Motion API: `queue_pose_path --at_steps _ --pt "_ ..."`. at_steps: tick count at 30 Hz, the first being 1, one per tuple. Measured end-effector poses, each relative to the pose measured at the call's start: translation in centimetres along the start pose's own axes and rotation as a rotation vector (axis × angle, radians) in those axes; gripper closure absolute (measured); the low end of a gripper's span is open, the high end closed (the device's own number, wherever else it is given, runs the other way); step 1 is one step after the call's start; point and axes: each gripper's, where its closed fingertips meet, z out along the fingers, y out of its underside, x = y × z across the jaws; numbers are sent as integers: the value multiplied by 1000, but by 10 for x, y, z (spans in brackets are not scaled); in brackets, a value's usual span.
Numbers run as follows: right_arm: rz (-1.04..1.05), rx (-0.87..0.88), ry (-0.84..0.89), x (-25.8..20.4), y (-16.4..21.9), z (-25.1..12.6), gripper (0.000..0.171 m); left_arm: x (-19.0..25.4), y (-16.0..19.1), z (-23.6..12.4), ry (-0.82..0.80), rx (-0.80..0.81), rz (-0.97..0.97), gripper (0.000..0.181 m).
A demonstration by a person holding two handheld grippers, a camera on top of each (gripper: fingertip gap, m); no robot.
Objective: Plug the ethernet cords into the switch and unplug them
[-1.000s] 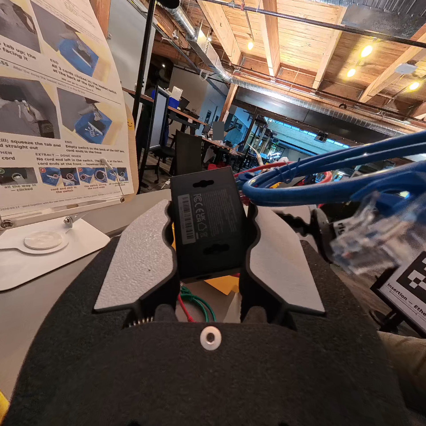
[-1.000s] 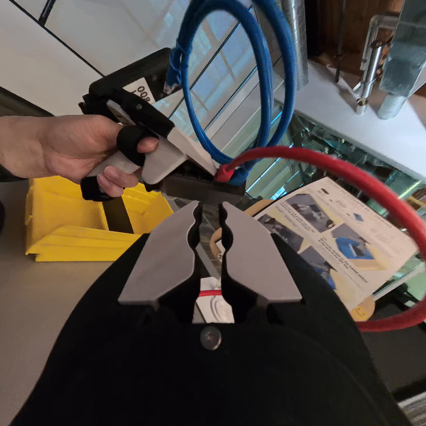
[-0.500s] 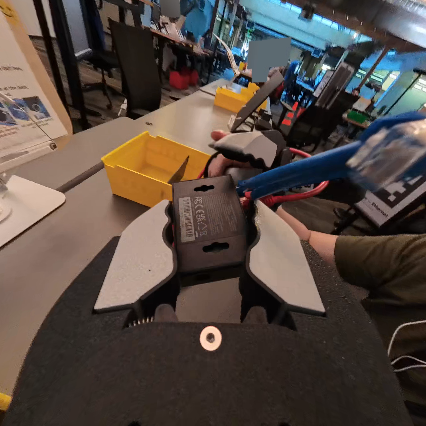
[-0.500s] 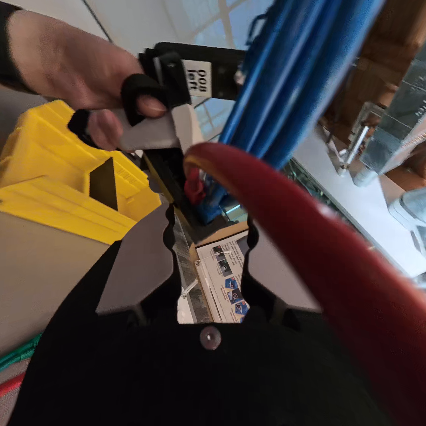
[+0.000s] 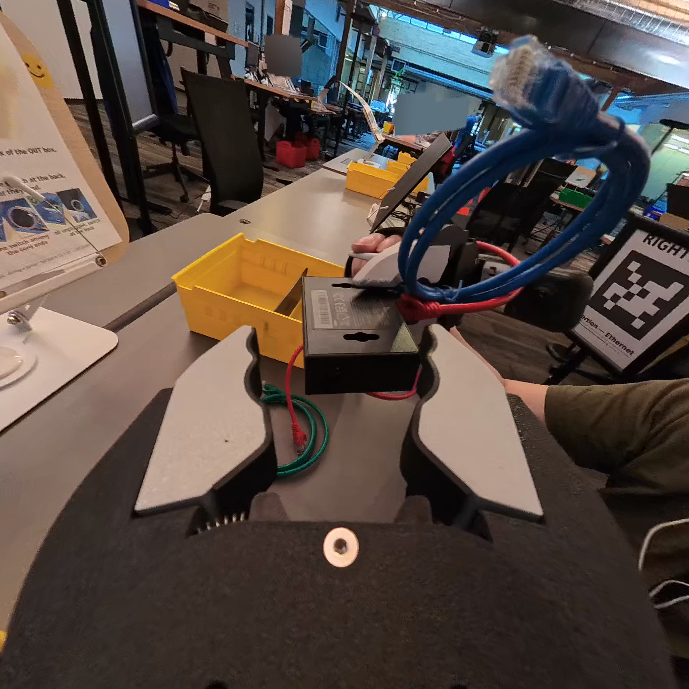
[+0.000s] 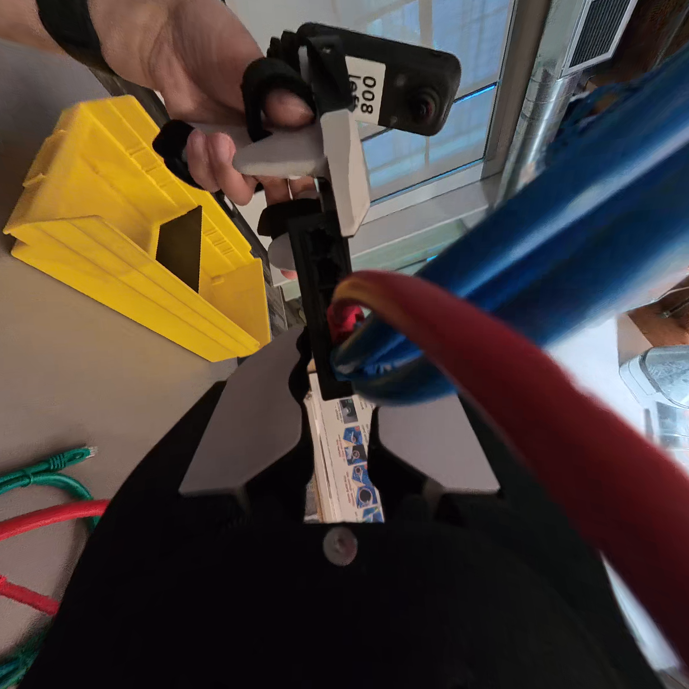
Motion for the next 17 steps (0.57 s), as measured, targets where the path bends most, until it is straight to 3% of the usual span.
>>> queue_pose_path --at_steps 6,10,17 --pt "-15 -33 -3 -3 4 5 142 -3 7 4 -24 -44 15 85" --pt "-27 -45 -6 -6 7 7 141 -2 12 13 -17 -56 57 113" --pt "9 -47 6 -5 14 8 141 -8 9 16 -48 -44 59 114"
